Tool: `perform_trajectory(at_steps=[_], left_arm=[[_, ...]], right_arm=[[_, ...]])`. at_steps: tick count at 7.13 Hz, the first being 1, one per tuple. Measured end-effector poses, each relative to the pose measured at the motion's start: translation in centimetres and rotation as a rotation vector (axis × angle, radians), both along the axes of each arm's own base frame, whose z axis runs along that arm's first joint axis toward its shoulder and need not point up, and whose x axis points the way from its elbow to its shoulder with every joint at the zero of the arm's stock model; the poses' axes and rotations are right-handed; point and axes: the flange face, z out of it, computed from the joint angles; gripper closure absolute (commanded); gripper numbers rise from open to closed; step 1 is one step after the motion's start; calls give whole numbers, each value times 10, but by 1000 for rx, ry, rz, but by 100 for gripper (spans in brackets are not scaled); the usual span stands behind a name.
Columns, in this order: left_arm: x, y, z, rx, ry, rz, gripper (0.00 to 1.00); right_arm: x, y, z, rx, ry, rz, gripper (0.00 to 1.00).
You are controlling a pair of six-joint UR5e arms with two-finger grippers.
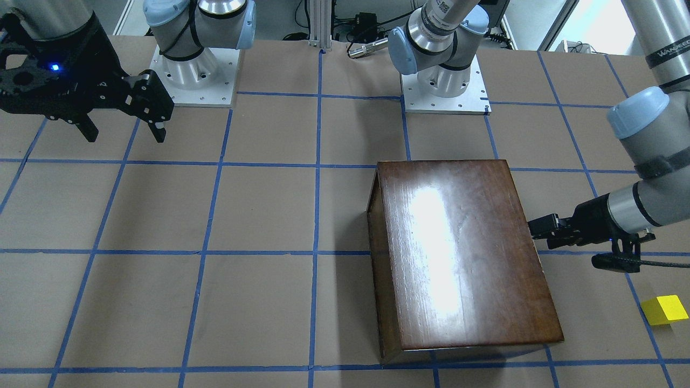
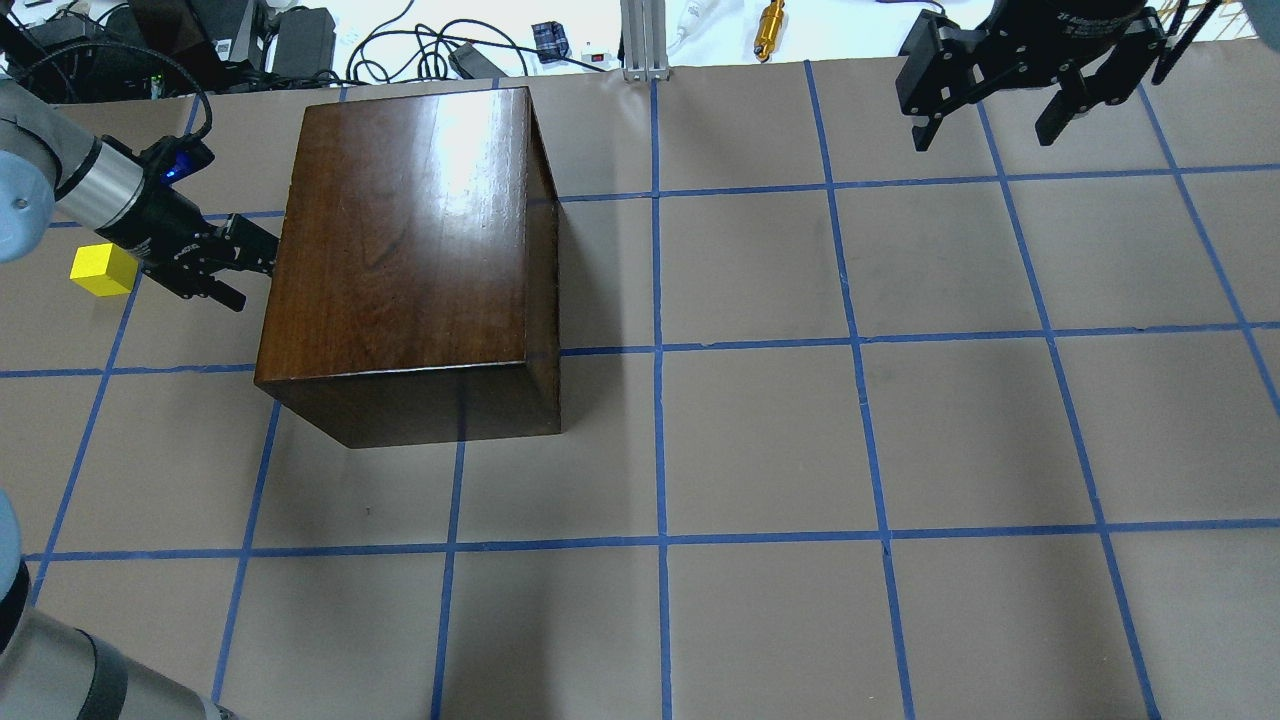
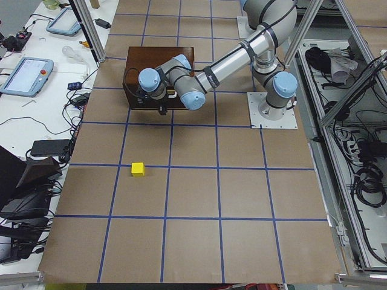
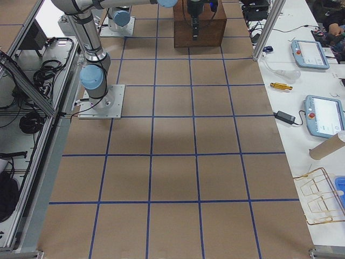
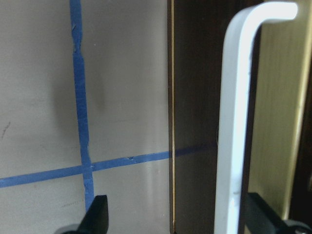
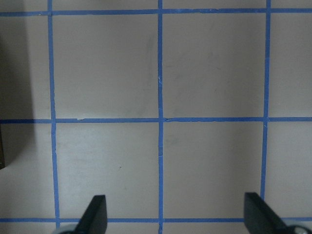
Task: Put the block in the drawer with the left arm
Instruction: 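Grasp the white drawer handle with the left gripper, then pull the drawer open with the left gripper, away from the cabinet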
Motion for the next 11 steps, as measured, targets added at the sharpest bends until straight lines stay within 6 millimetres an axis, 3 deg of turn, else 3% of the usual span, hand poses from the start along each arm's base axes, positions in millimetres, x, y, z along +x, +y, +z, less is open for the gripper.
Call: perform_trajectory(at_steps=[11], left_arm=[[11,-7,-2,-59,-30,-21,1]], right_arm=[[0,0,0,-1,-1,0,0]])
